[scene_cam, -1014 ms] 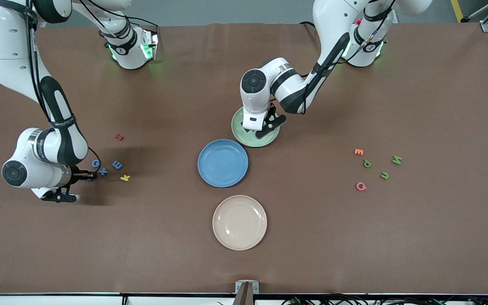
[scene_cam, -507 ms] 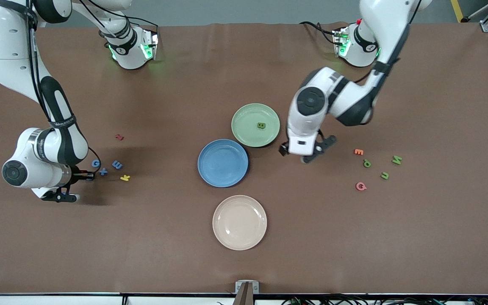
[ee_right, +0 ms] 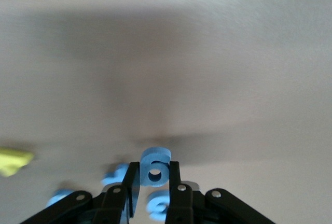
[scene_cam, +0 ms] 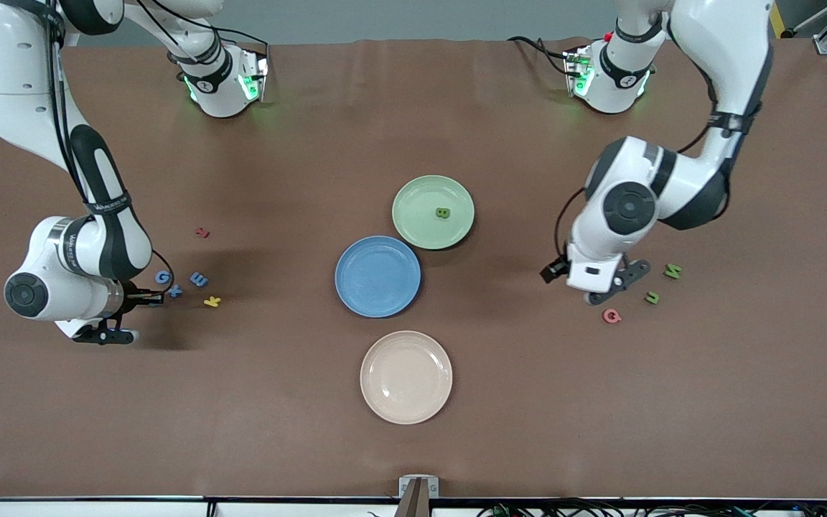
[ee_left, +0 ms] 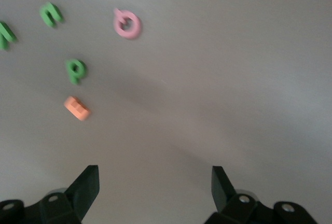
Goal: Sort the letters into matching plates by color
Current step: 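Grasp the blue 6 with the right gripper while the left gripper returns, then place the blue 6 on the blue plate while the left gripper grasps green p, then place the green p on the green plate while the right gripper reaches letters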
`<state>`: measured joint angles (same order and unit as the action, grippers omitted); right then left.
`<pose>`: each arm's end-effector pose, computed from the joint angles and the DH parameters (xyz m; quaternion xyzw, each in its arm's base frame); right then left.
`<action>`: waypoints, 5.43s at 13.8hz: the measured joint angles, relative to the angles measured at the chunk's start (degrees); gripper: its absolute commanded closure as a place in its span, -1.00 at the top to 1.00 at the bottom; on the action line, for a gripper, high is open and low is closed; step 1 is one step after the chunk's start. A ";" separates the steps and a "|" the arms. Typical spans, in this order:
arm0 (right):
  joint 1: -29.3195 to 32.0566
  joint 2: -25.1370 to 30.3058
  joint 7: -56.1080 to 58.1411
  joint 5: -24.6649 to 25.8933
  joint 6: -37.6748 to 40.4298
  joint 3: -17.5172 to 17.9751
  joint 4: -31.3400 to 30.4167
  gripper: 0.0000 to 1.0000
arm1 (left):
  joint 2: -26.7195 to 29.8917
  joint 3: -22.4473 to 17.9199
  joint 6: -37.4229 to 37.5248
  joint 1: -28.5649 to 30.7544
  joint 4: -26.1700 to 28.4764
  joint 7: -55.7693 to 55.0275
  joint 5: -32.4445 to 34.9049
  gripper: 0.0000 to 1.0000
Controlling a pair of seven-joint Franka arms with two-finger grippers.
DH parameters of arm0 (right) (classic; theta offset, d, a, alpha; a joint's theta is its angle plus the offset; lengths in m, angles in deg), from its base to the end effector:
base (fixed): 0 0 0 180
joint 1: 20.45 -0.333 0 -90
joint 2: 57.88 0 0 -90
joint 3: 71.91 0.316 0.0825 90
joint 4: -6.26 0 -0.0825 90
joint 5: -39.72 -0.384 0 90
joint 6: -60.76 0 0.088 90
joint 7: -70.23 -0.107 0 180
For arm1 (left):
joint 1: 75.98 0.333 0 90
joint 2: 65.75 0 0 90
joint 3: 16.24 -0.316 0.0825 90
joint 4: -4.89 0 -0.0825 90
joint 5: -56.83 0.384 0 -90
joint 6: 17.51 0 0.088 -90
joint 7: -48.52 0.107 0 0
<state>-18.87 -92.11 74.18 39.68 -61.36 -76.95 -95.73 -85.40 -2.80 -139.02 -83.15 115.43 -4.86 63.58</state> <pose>0.6269 -0.0695 0.2038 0.9921 -0.0188 -0.1234 0.0139 0.5671 -0.2015 0.3042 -0.9652 -0.2520 0.0507 0.0488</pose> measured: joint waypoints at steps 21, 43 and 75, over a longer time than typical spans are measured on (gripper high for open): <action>-38.19 1.69 -47.14 -11.24 -3.23 0.94 3.60 -0.65 | -5.15 -0.30 -25.71 16.11 14.86 10.58 5.40 0.25; -30.13 6.94 -29.95 -11.12 16.60 -1.28 9.42 1.00 | -3.61 2.80 -24.33 16.25 13.93 10.60 5.64 -1.00; 0.98 8.75 19.65 -0.03 -16.80 -1.16 -20.13 0.15 | -2.93 17.63 -16.68 0.55 4.39 -24.92 9.13 0.99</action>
<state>-17.89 -83.36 93.84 39.65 -78.15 -78.11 -115.86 -88.33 14.83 -155.70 -82.60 119.82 -29.78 72.72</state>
